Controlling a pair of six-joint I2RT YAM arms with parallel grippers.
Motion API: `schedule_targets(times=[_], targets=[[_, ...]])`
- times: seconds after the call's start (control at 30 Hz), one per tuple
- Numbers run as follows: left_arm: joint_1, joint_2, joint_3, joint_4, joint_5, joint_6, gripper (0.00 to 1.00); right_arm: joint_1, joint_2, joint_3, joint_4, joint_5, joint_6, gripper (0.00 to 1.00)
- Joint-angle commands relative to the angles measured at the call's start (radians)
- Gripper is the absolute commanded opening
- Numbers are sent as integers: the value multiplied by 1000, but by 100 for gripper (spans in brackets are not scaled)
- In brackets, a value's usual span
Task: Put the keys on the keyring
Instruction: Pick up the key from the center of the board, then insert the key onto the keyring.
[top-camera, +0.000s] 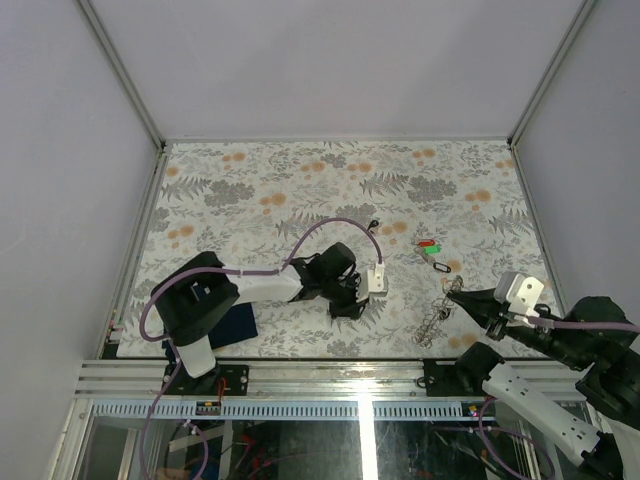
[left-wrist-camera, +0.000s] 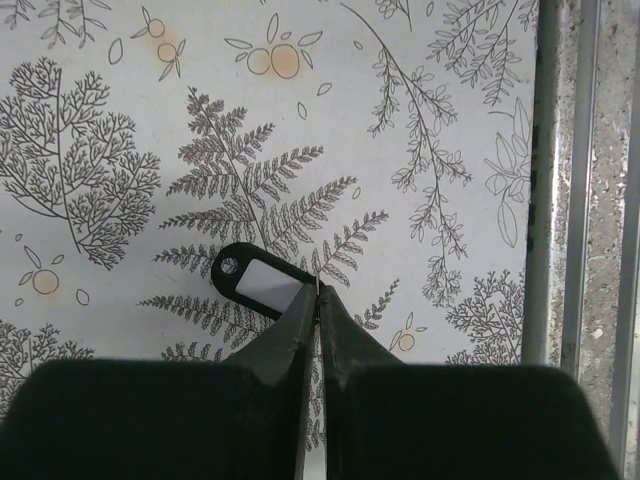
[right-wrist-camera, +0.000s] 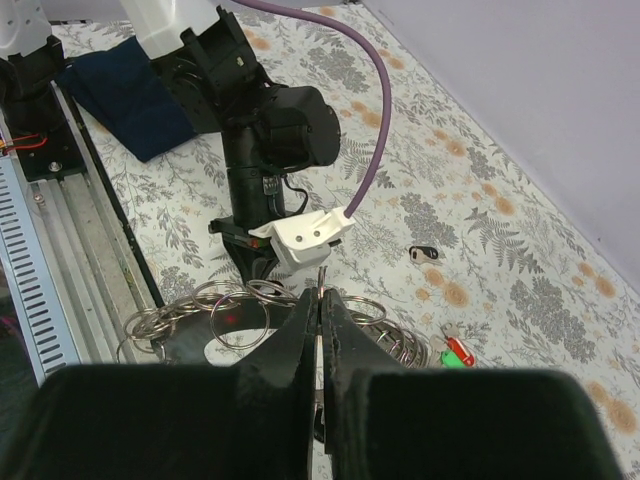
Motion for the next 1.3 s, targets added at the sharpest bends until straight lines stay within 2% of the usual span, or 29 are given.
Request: schedule_targets(times=[0.0, 0.53, 0.7, 0.9, 1.1, 1.27], targets=[[-4, -5, 56, -21, -7, 12, 0, 4, -16, 5, 65, 16, -3, 0], [7, -301, 112, -123, -130, -45, 0, 4, 28, -36, 166, 6, -23, 0], [18, -402, 120, -149, -152, -57, 0, 3, 28, -107, 288, -2, -20, 0], [23, -566, 100, -81, -223, -91, 0, 4, 77, -161, 419, -80, -21, 0], [23, -701, 113, -37, -289, -106, 0, 4, 129, -232, 651, -232, 9, 0], [24, -813, 129, -8, -277, -104, 0, 4, 200, -258, 845, -365, 75, 0]])
